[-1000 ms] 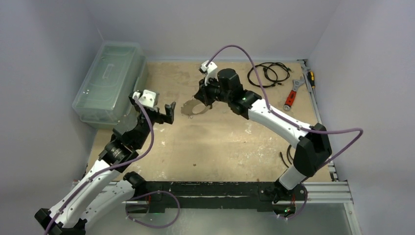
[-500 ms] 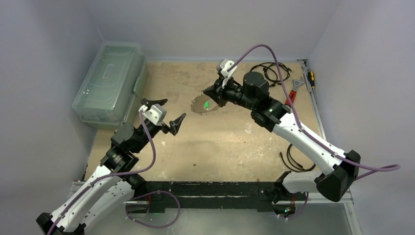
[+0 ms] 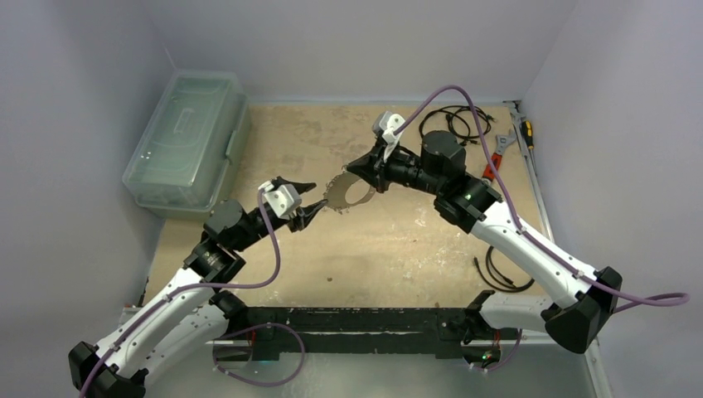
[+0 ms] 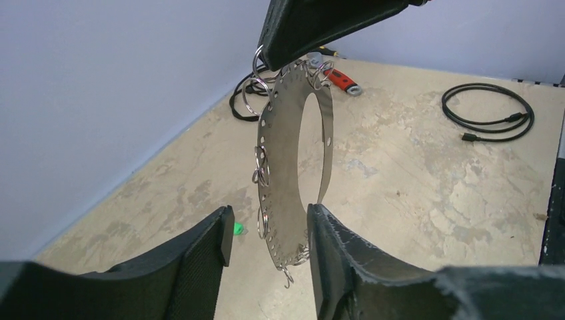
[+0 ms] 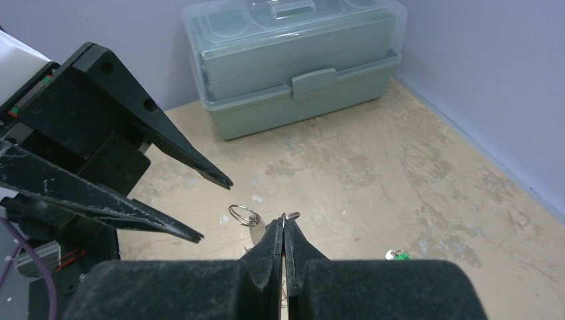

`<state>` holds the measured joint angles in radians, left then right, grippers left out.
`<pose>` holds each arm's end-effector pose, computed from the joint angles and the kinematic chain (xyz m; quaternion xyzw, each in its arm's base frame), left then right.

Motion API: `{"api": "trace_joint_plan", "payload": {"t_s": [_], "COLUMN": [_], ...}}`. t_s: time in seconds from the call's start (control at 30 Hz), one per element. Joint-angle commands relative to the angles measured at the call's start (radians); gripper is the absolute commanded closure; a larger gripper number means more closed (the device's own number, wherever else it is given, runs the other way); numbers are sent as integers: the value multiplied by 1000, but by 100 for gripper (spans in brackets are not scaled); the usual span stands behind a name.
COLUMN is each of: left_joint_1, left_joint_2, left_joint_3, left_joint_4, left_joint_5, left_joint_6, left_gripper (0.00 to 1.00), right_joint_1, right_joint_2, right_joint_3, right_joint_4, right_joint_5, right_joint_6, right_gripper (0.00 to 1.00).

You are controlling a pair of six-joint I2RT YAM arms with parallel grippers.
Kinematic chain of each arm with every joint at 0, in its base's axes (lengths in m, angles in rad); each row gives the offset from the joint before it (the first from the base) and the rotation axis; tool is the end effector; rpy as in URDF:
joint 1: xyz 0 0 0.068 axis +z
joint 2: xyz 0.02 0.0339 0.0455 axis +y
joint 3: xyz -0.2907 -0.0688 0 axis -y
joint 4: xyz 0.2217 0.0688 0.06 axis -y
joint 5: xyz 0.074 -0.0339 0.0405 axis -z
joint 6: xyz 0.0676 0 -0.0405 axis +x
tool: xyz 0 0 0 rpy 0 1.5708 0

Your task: Put the keys on the keyring

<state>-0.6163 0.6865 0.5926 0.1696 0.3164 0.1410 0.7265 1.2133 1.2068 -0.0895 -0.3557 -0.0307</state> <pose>0.1179 -0.1093 0.3472 0.3555 0.5811 -0.2746 0.6786 0.1915 0.2017 0.4312 -0.3798 0.6330 0.3487 0.5775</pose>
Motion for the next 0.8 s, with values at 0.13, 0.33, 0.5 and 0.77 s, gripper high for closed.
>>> {"api": "trace_joint_plan", "payload": {"t_s": [0.13,0.33,0.5,0.77], "left_joint_1": [4,3,3,3], "left_joint_2": [10,33,47,57], "left_joint_3": [23,25,26,27], "left_joint_4": [70,84,87,90], "left_joint_5": [62,76,92,95], "left_joint_6": [-16,-30,-34,-37], "left_gripper": [60,66,75,89], "right_joint_1": [4,4,9,13], "right_joint_2": [-44,-43,-42,-37], "right_joint_3": [-16,-19,-23,-24], "right_joint_4": [60,71,83,83], "right_joint_5": [-68,-98,-110,-117], "right_joint_6": [-20,-18,-17,-17], "right_gripper": [100,100,100,100]}}
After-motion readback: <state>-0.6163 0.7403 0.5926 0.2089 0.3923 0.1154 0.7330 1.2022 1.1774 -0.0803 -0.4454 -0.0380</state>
